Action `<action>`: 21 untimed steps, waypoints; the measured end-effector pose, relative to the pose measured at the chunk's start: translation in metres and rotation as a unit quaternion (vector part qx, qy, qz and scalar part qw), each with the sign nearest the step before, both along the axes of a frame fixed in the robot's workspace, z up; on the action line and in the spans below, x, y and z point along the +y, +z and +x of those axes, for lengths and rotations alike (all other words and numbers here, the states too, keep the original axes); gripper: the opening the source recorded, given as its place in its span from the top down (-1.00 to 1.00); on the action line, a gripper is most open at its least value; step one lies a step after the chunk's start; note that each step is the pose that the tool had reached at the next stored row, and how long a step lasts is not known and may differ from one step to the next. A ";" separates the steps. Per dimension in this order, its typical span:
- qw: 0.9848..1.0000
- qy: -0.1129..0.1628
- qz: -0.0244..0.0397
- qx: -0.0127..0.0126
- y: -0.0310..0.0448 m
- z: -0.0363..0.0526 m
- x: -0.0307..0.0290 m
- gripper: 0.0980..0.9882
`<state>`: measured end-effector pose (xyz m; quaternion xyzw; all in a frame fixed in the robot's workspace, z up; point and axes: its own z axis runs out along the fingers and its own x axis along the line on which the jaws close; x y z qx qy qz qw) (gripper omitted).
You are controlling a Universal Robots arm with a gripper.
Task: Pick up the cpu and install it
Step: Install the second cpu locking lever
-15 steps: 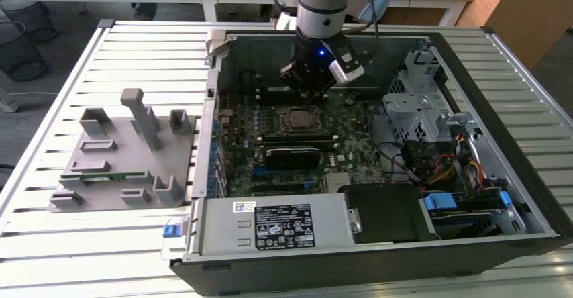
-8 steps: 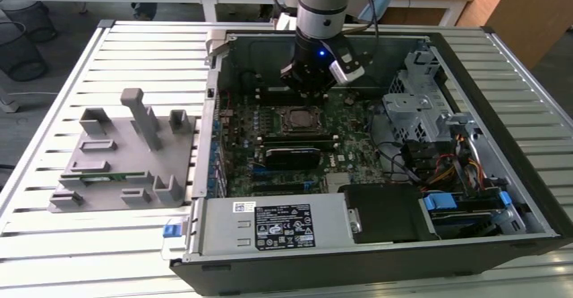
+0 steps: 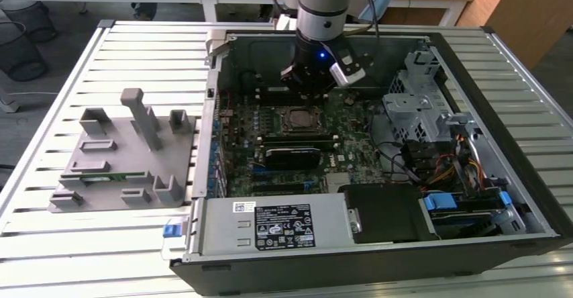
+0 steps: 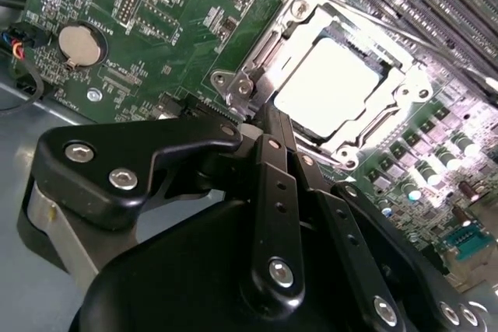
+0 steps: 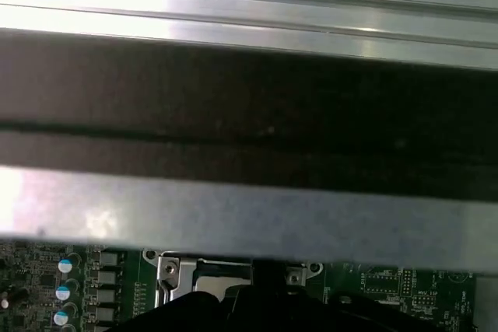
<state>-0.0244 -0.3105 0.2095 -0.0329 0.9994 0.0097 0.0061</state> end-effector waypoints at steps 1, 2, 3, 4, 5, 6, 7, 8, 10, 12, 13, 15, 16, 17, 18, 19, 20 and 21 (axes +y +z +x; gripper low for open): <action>1.000 0.000 0.000 0.000 0.0000 0.0000 -0.0012 0.98; 1.000 0.000 0.000 0.000 -0.0001 0.0000 -0.0024 0.98; 1.000 0.000 0.000 0.000 -0.0001 0.0000 -0.0038 0.98; 1.000 0.000 0.000 0.000 -0.0001 0.0000 -0.0050 0.98; 1.000 0.000 0.000 0.000 -0.0002 0.0001 -0.0063 0.98; 1.000 0.000 0.000 0.000 -0.0002 0.0001 -0.0073 0.98; 1.000 0.000 0.000 0.000 -0.0003 0.0001 -0.0077 0.98; 1.000 0.000 0.000 0.000 -0.0002 0.0000 -0.0079 0.98; 1.000 0.000 0.000 0.000 0.0036 0.0000 -0.0079 0.98; 1.000 0.000 0.000 0.000 0.0124 0.0001 -0.0079 0.98; 1.000 0.000 0.000 0.000 0.0169 0.0000 -0.0079 0.98; 1.000 0.000 0.000 0.000 0.0259 0.0000 -0.0079 0.98; 1.000 0.000 0.000 0.000 0.0304 0.0001 -0.0079 0.98; 1.000 0.000 0.000 0.000 0.0349 0.0001 -0.0079 0.98; 1.000 0.000 0.000 0.000 0.0398 0.0000 -0.0079 0.98; 1.000 0.000 0.000 0.000 0.0426 0.0000 -0.0080 0.98; 1.000 0.000 0.000 0.000 0.0432 0.0001 -0.0084 0.98; 1.000 0.000 0.000 0.000 0.0432 0.0001 -0.0088 0.98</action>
